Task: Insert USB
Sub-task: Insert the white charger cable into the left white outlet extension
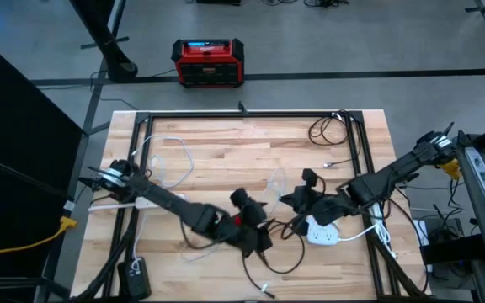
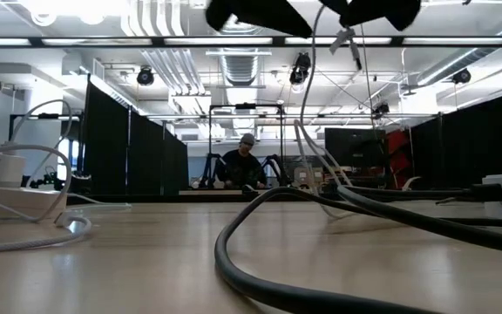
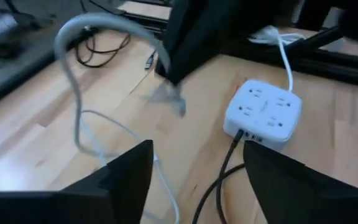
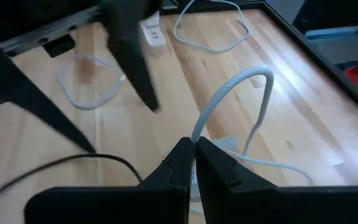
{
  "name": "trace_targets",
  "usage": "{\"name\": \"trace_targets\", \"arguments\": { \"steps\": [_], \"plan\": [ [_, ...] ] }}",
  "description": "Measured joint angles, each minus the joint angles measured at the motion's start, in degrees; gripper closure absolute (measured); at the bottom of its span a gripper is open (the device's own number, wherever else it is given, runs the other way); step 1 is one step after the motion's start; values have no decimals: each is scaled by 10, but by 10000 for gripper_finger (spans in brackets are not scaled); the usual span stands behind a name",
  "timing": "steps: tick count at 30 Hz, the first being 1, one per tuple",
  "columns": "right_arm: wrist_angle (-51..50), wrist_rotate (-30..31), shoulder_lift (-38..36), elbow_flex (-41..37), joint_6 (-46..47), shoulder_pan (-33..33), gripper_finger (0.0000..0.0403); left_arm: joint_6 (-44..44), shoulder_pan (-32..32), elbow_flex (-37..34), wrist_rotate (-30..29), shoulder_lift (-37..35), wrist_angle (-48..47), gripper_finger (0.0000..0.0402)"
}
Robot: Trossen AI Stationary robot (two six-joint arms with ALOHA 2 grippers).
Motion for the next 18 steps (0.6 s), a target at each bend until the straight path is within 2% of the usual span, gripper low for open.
{"name": "trace_targets", "arguments": {
  "steps": [6,13,18],
  "plan": [
    [-10,1,23,42,-29,8,403,7,14,0,12,0,24,134],
    [-8,17,21,49,-31,21,403,13,14,0,-31,0,37,138],
    [-7,15,20,46,-27,25,403,13,22,0,-32,1,41,139]
  ]
}}
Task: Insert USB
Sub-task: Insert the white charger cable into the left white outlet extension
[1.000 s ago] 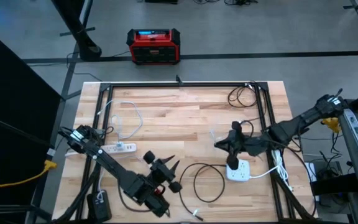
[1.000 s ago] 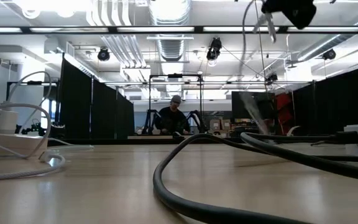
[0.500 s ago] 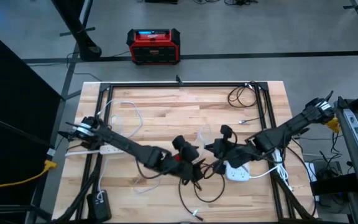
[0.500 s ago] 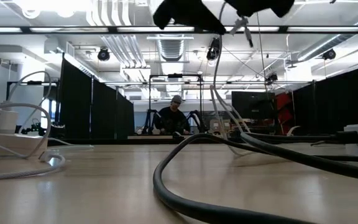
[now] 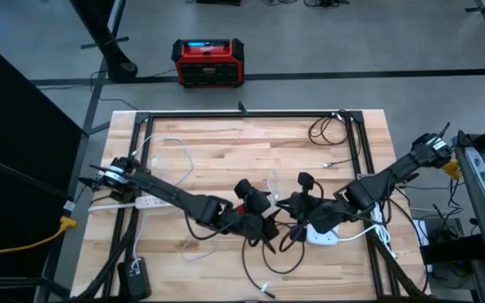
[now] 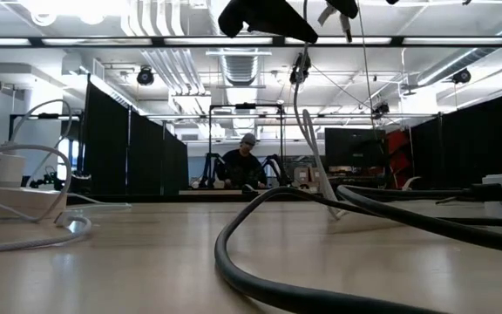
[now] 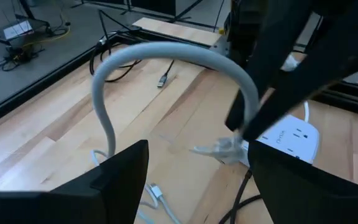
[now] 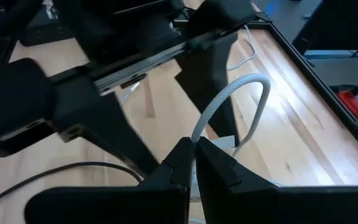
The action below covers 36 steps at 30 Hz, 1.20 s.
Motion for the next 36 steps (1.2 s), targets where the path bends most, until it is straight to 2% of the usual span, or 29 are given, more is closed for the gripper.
{"name": "trace_targets", "arguments": {
  "steps": [3,9,12,16,27,31,36],
  "plan": [
    [0,0,0,-1,1,0,403,6,5,0,1,0,11,139],
    [0,0,0,-1,-1,0,403,10,22,0,56,0,16,140],
    [0,0,0,-1,-3,0,403,10,30,0,61,0,16,149],
    [0,0,0,-2,-3,0,403,12,34,0,77,0,14,183],
    [-1,-2,-1,-2,-4,0,403,16,36,0,122,0,5,325],
    [-8,-2,-1,-2,-1,0,403,16,37,0,132,0,5,340],
    [-9,-3,-1,-5,0,0,403,13,37,2,148,-1,4,328]
  ]
}}
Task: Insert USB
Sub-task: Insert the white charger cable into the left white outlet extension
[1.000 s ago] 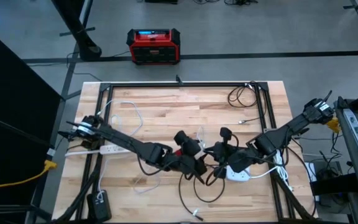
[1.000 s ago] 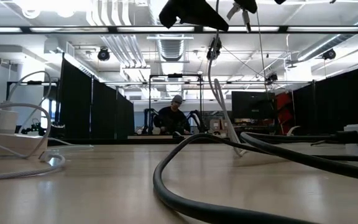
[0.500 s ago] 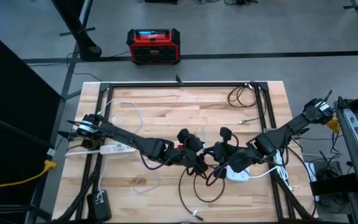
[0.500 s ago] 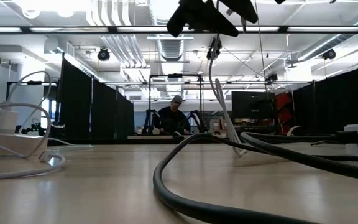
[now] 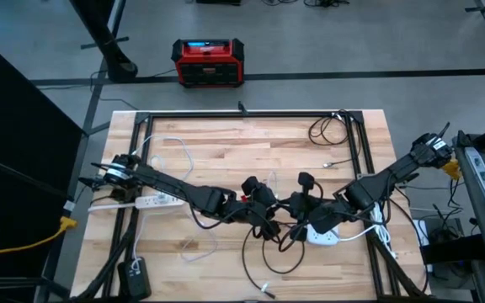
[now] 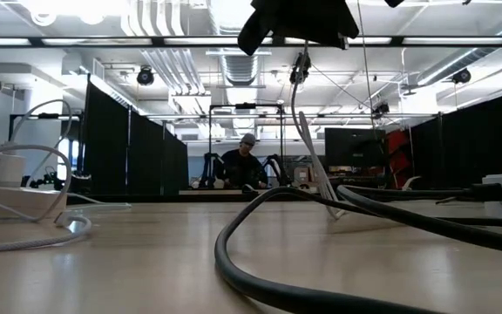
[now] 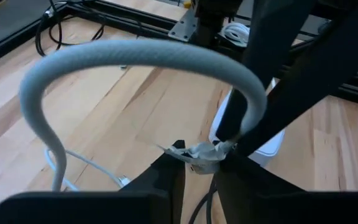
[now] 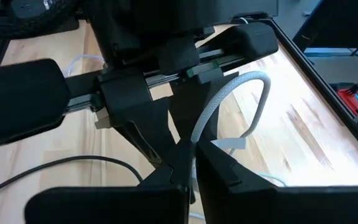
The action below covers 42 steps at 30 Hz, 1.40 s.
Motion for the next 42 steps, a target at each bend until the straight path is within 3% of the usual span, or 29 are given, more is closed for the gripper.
{"name": "trace_targets", "arguments": {
  "steps": [9,16,27,42],
  "plan": [
    [0,1,0,-9,0,0,403,-8,1,54,9,-1,-76,301],
    [-2,1,0,-9,-4,0,403,-38,15,54,45,-1,-91,292],
    [-2,3,0,-9,-4,4,403,-46,24,53,42,12,-86,272],
    [1,0,0,-9,-4,13,403,-46,12,57,20,25,-74,285]
  ]
}}
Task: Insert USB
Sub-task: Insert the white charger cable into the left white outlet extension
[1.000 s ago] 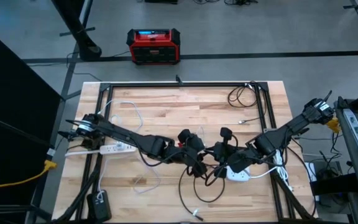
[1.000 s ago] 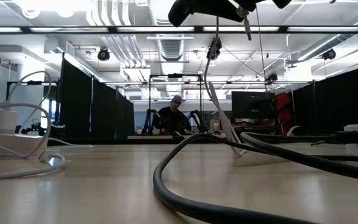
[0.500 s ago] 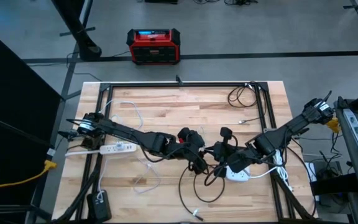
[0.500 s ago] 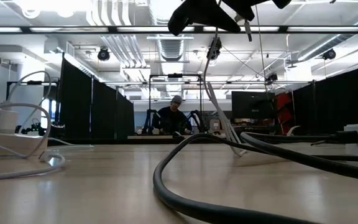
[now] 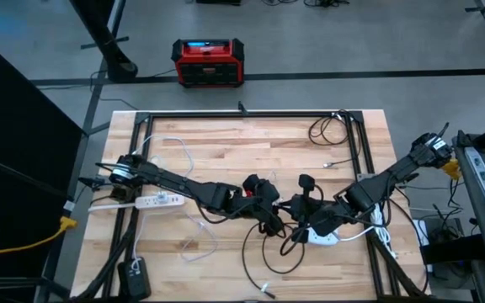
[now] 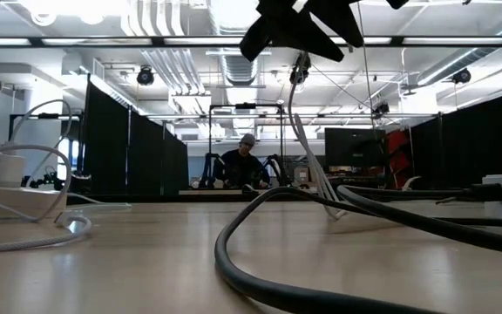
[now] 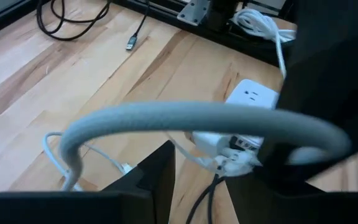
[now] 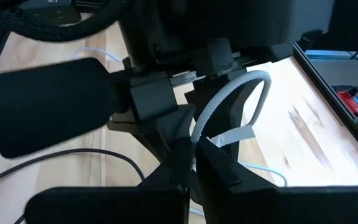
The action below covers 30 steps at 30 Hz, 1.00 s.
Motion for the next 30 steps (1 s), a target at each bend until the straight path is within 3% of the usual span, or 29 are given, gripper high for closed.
{"name": "trace_targets", "arguments": {
  "steps": [4,12,30],
  "plan": [
    [-1,0,0,0,0,0,403,-4,-11,2,-11,-1,0,288],
    [-3,0,0,0,0,0,403,-14,-37,3,-100,-3,-6,285],
    [-1,4,0,0,0,0,403,-54,-36,-12,-124,0,25,279]
  ]
}}
